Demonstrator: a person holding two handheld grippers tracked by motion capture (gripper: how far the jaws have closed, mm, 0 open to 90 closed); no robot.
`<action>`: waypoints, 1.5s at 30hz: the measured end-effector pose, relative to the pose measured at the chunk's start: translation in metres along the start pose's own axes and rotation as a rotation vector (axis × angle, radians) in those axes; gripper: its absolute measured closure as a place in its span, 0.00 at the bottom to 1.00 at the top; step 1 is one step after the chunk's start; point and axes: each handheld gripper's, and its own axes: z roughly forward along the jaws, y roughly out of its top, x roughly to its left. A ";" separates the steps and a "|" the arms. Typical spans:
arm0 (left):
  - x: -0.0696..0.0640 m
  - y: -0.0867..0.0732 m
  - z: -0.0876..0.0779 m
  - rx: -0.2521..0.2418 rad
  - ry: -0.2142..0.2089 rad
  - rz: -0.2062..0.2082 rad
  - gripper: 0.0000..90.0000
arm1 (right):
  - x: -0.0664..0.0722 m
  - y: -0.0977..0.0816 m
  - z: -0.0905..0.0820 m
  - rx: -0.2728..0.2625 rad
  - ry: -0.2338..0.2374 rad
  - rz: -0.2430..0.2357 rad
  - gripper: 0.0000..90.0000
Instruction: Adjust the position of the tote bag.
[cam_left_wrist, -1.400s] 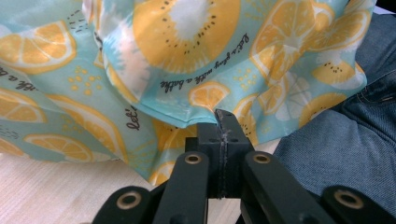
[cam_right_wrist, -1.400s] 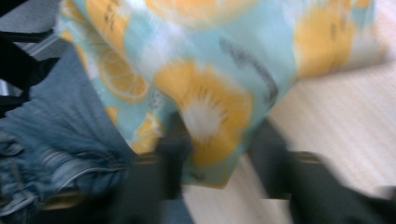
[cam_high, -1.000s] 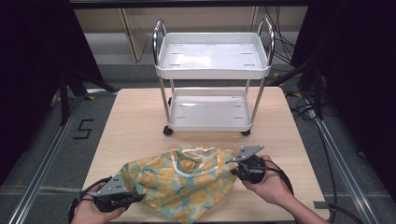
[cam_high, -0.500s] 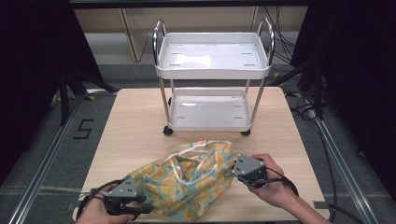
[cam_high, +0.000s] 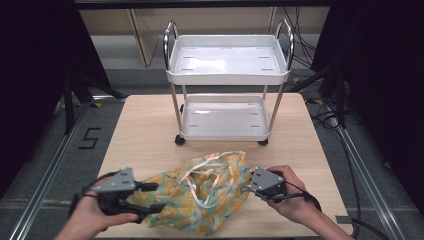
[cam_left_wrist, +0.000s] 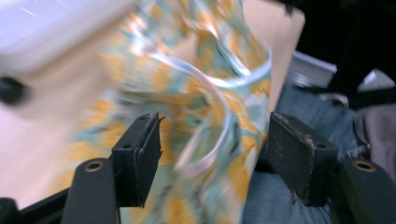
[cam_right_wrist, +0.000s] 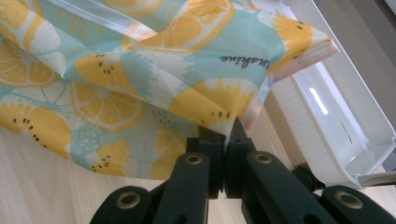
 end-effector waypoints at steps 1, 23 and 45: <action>-0.002 -0.001 0.011 0.054 0.011 0.016 0.36 | 0.002 0.000 -0.001 0.010 0.007 0.021 1.00; -0.015 -0.040 0.050 0.255 -0.069 0.218 0.96 | -0.060 -0.036 -0.035 -0.086 0.350 0.391 0.53; -0.014 -0.042 0.060 0.288 -0.069 0.188 0.97 | -0.041 -0.010 -0.008 -0.050 0.561 0.314 0.95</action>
